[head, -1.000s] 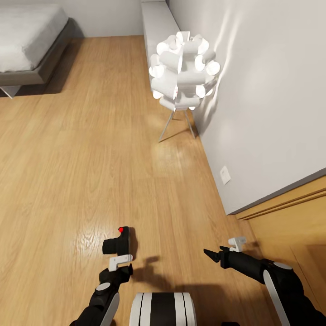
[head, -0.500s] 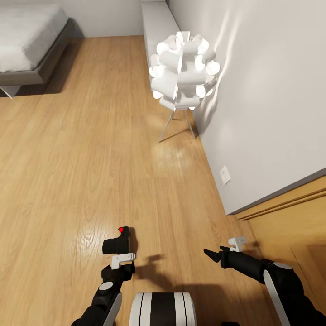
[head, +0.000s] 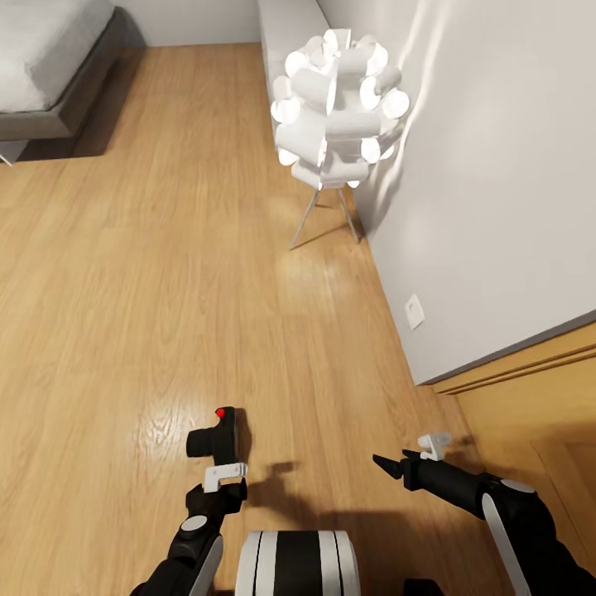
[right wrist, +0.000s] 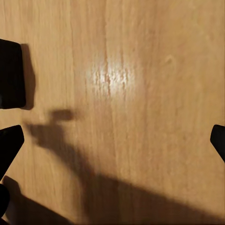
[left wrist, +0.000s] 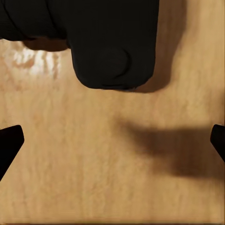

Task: Attach the digital camera to the camera tripod in the bedroom.

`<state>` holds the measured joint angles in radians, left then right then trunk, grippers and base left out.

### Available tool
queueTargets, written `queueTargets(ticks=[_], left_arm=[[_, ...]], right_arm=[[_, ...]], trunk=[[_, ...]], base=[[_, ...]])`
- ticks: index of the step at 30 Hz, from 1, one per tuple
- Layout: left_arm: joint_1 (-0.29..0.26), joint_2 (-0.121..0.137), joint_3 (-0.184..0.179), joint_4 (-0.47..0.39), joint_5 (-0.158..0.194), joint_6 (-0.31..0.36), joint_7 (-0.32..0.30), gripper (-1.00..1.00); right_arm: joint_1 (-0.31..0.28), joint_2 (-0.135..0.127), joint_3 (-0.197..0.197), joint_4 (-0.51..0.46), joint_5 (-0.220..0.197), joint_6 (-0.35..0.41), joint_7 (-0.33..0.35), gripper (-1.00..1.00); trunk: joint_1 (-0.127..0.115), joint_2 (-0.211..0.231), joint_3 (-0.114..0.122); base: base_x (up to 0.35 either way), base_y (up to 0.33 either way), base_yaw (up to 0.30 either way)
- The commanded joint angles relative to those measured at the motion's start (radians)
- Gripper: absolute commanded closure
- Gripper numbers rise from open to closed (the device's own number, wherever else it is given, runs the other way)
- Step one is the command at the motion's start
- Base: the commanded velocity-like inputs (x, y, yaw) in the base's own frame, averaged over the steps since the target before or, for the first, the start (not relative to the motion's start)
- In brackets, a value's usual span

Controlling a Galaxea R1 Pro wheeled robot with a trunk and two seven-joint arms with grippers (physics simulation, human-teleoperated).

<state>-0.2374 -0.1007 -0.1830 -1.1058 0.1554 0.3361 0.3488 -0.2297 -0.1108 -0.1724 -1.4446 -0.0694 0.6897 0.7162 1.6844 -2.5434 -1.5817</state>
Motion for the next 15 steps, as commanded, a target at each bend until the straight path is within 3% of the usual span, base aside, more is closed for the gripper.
queueTargets(ticks=[1, 15], left_arm=[[0.000, 0.001, -0.003, -0.001, 0.010, 0.003, 0.009, -1.00], [0.000, 0.002, -0.003, -0.007, 0.009, -0.009, 0.012, -1.00]], right_arm=[[0.000, 0.000, -0.001, 0.000, -0.007, 0.008, 0.000, -1.00], [0.000, 0.000, -0.002, 0.000, -0.007, 0.008, 0.000, -1.00]], trunk=[[0.000, 0.000, -0.005], [0.006, -0.004, -0.055]], base=[[0.000, 0.000, 0.000], [0.000, 0.000, 0.000]])
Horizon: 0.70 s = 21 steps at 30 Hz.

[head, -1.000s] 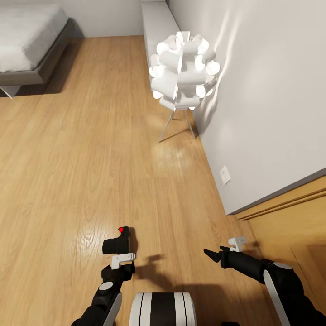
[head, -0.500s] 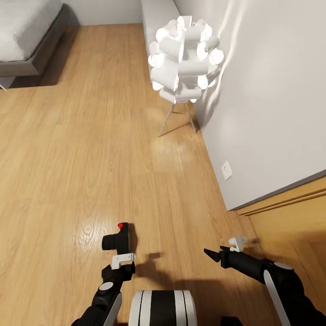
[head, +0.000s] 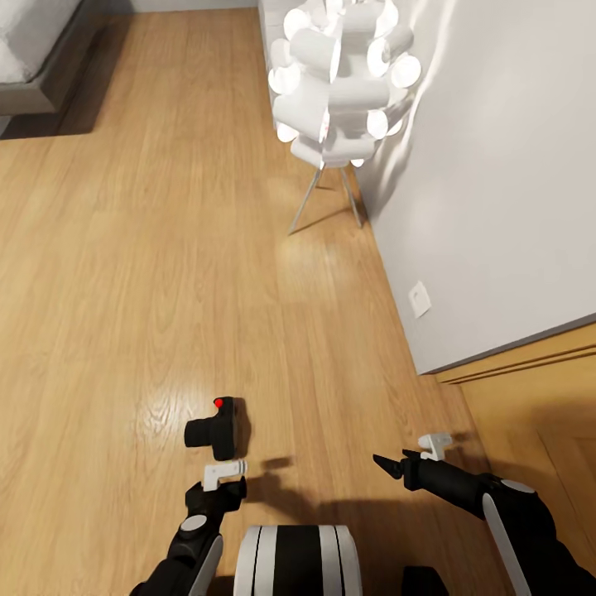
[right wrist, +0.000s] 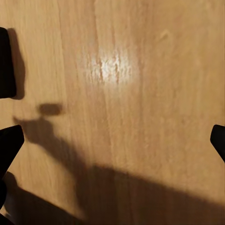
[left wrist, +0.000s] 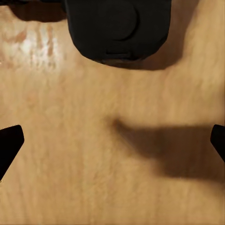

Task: Attach the digital camera to the camera tripod in the bedroom.

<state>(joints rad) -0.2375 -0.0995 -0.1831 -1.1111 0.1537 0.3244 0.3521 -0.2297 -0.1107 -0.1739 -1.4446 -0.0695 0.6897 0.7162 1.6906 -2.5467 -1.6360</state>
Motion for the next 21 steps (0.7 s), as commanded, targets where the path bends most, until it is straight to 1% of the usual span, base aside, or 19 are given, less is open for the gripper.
queueTargets(ticks=[1, 4, 8, 13, 16, 17, 18, 21], left_arm=[[0.000, 0.001, -0.003, -0.003, 0.010, -0.001, 0.009, -1.00], [0.000, 0.003, -0.003, -0.027, 0.010, -0.015, 0.013, -1.00], [0.000, 0.004, -0.004, -0.038, 0.011, -0.018, 0.014, -1.00], [0.000, 0.002, -0.005, -0.033, 0.010, -0.024, 0.015, -1.00], [0.000, 0.003, -0.005, -0.032, 0.004, -0.046, 0.015, -1.00], [0.000, 0.003, -0.005, -0.032, 0.000, -0.059, 0.015, -1.00], [0.000, 0.004, -0.004, -0.030, -0.013, -0.090, 0.015, -1.00], [0.000, 0.003, -0.004, -0.024, -0.045, -0.140, 0.014, -1.00]], right_arm=[[0.000, 0.000, -0.001, 0.000, -0.007, 0.008, 0.000, -1.00], [0.000, 0.000, -0.001, 0.000, -0.007, 0.008, 0.000, -1.00], [0.000, 0.000, -0.001, 0.000, -0.007, 0.008, 0.000, -1.00], [0.000, 0.000, -0.001, 0.000, -0.007, -0.005, 0.000, -1.00], [0.000, 0.000, 0.000, 0.000, -0.007, -0.014, 0.000, -1.00], [0.000, 0.000, 0.000, 0.000, -0.007, -0.016, 0.000, -1.00], [0.000, 0.000, 0.000, 0.000, -0.007, -0.020, 0.000, -1.00], [0.000, 0.000, -0.001, 0.000, -0.008, -0.023, 0.000, -1.00]], trunk=[[0.000, 0.000, -0.001], [0.000, 0.000, -0.001], [0.000, 0.000, -0.001], [0.000, 0.000, -0.001], [0.000, 0.000, -0.001], [0.000, 0.000, -0.001], [0.000, 0.000, -0.001], [0.000, 0.000, -0.001]], base=[[0.000, 0.000, 0.000], [0.000, 0.000, 0.000], [0.000, 0.000, 0.000], [0.000, 0.000, 0.000], [0.000, 0.000, 0.000], [0.000, 0.000, 0.000], [0.000, 0.000, 0.000], [0.000, 0.000, 0.000]])
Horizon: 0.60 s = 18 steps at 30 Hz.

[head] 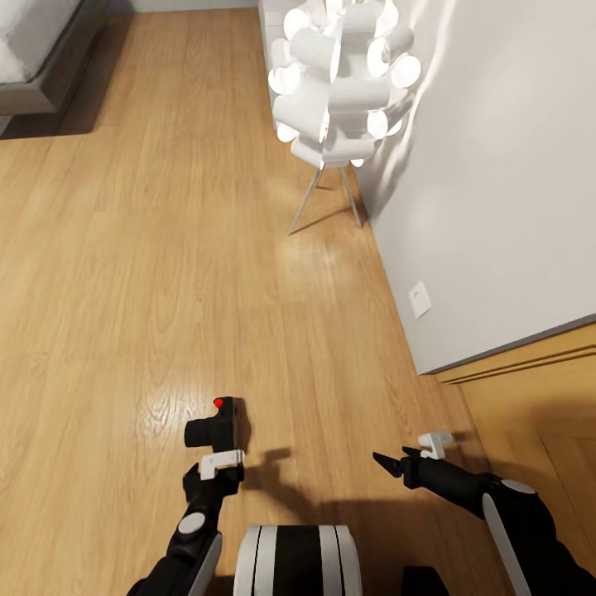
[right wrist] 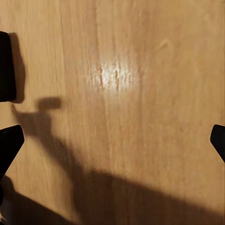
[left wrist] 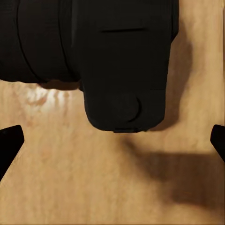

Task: Attach the digital camera to the camera tripod in the bedroom.

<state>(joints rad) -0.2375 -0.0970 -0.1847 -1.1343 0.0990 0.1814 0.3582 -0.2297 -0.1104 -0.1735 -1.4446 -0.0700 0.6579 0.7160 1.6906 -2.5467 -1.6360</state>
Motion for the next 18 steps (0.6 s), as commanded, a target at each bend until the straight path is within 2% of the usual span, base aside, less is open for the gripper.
queueTargets(ticks=[1, 3, 6, 10, 18], left_arm=[[0.000, 0.000, -0.003, 0.002, -0.003, -0.011, 0.007, -1.00], [0.000, 0.000, -0.003, 0.009, -0.030, -0.033, 0.005, -1.00], [0.000, -0.001, -0.002, 0.041, -0.091, -0.067, 0.000, -1.00], [0.000, -0.002, -0.002, 0.067, -0.109, -0.079, -0.002, -1.00], [0.000, -0.004, -0.001, 0.085, -0.116, -0.084, -0.002, -1.00]], right_arm=[[0.000, 0.000, -0.001, 0.000, -0.007, 0.008, 0.000, -1.00], [0.000, 0.000, -0.001, 0.000, -0.008, 0.007, 0.000, -1.00], [0.000, 0.000, -0.002, 0.000, -0.008, 0.005, 0.000, -1.00], [0.000, 0.000, -0.002, 0.000, -0.007, 0.005, 0.000, -1.00], [0.000, 0.002, 0.000, 0.000, -0.004, 0.005, -0.001, -1.00]], trunk=[[0.000, 0.000, -0.001], [0.000, 0.000, -0.001], [0.000, 0.000, -0.001], [0.000, 0.000, -0.001], [0.000, 0.000, -0.001]], base=[[0.000, 0.000, 0.000], [0.000, 0.000, 0.000], [0.000, 0.000, 0.000], [0.000, 0.000, 0.000], [0.000, 0.000, 0.000]])
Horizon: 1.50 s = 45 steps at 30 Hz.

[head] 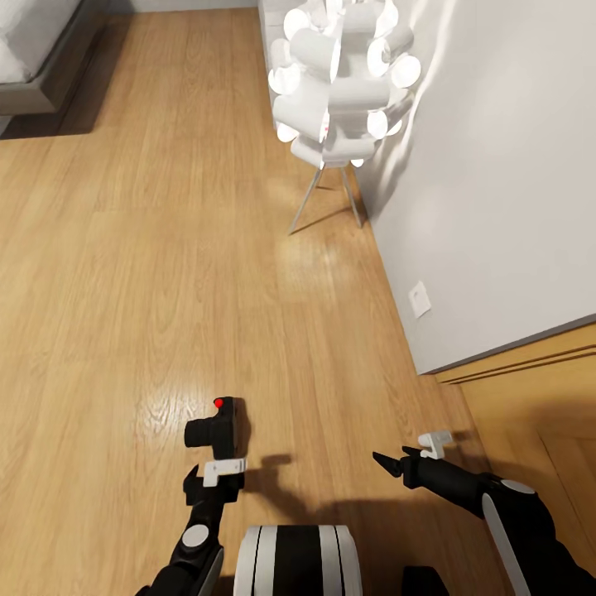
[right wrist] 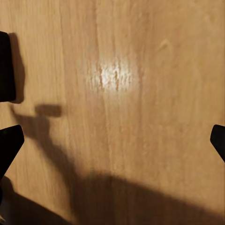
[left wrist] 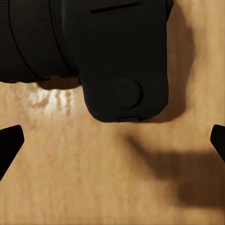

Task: Attach the digital camera to the camera tripod in the bedroom.

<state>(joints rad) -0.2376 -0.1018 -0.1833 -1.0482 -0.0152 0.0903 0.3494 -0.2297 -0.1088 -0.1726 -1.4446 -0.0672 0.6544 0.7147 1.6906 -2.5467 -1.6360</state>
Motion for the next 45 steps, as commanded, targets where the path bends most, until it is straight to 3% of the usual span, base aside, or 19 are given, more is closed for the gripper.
queueTargets(ticks=[1, 33, 37, 45], left_arm=[[0.000, 0.000, -0.002, 0.000, -0.001, 0.007, 0.007, -1.00], [0.000, -0.004, -0.001, 0.032, 0.013, 0.005, 0.011, -1.00], [0.000, -0.008, -0.001, 0.081, 0.015, -0.062, 0.010, -1.00], [-0.005, -0.009, -0.001, 0.111, 0.018, -0.101, 0.008, -1.00]], right_arm=[[0.000, 0.000, -0.002, 0.000, -0.006, 0.008, 0.000, -1.00], [0.000, 0.000, -0.002, 0.000, -0.006, 0.008, -0.001, -1.00], [0.000, 0.000, -0.002, 0.000, -0.006, 0.008, -0.001, -1.00], [0.000, 0.000, -0.002, 0.000, -0.006, 0.008, -0.001, -1.00]], trunk=[[0.000, 0.000, -0.001], [0.000, 0.000, -0.001], [0.000, 0.000, -0.001], [0.000, 0.000, -0.001]], base=[[0.000, 0.000, 0.000], [0.040, 0.000, 0.000], [0.000, 0.000, 0.000], [0.000, 0.000, 0.000]])
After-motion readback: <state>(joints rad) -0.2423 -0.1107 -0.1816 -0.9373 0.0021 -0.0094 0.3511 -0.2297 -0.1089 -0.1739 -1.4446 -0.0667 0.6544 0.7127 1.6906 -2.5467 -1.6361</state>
